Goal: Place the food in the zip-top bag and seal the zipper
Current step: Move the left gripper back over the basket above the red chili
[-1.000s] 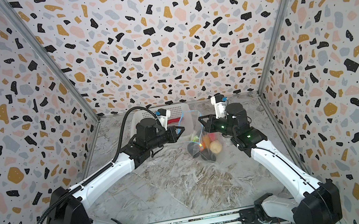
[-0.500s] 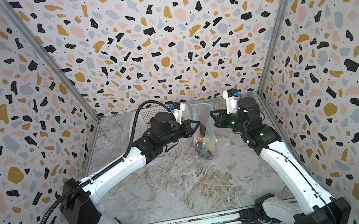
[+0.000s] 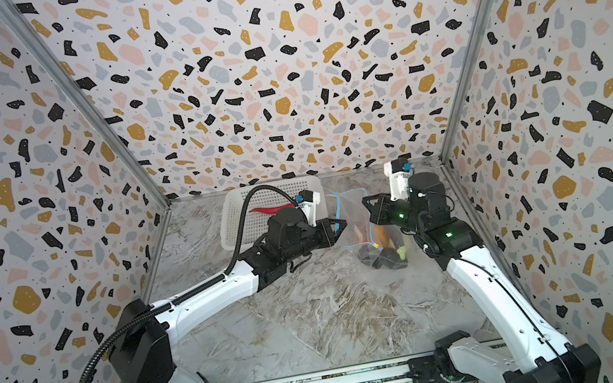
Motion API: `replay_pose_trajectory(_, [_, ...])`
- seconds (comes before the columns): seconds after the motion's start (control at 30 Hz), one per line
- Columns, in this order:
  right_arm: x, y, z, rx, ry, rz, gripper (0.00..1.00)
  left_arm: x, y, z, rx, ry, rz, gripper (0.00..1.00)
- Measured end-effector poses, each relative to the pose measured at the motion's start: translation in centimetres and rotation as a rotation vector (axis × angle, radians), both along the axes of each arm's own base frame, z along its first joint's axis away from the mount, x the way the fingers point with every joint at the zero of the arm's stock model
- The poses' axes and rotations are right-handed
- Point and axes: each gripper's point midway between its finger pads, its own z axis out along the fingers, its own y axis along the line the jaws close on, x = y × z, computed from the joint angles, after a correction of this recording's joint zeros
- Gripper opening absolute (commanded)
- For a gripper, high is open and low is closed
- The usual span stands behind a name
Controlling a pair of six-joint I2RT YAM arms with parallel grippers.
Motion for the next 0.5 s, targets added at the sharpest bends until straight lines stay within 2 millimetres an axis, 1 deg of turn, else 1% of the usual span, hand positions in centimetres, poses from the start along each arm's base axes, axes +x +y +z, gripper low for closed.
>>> replay_pose_trajectory(0.07, [0.1,0.6,-1.5,-0.003,0.032,0.017,0.00,0.3,0.5,-0.8,0.022,-0.001,0.012,0.39])
replay_pose_trajectory(0.1, [0.2,0.9,-1.9,-0.001,0.039,0.025,0.00,0.5,0.8,-1.0,0.035,-0.008,0.019,0.44])
replay_pose_trajectory(0.13, [0.2,1.1,-2.0,0.003,0.043,0.032,0.00,0.8,1.1,-1.1,0.049,-0.020,0.026,0.48])
replay_pose_trajectory(0.2, [0.4,1.4,-2.0,0.009,0.036,0.040,0.00,1.7,2.5,-1.3,0.106,-0.057,0.051,0.57])
replay_pose_trajectory(0.23, [0.5,1.5,-1.8,0.014,0.029,0.043,0.00,2.4,3.5,-1.4,0.151,-0.082,0.073,0.64])
replay_pose_trajectory(0.27, [0.5,1.7,-1.6,0.018,0.022,0.048,0.00,3.1,4.7,-1.2,0.202,-0.124,0.091,0.67])
replay_pose_trajectory(0.37, [0.6,2.0,-1.1,0.031,-0.002,0.064,0.00,5.6,7.8,-0.1,0.376,-0.273,0.121,0.67])
replay_pose_trajectory(0.4, [0.6,2.1,-1.1,0.033,-0.006,0.068,0.00,6.5,8.6,0.1,0.440,-0.319,0.124,0.67])
replay_pose_trajectory(0.47, [0.5,2.3,-1.2,0.039,-0.013,0.078,0.00,9.1,10.2,0.5,0.586,-0.403,0.129,0.67])
replay_pose_trajectory(0.5, [0.5,2.4,-1.3,0.040,-0.012,0.082,0.00,10.4,10.6,0.4,0.648,-0.426,0.118,0.67])
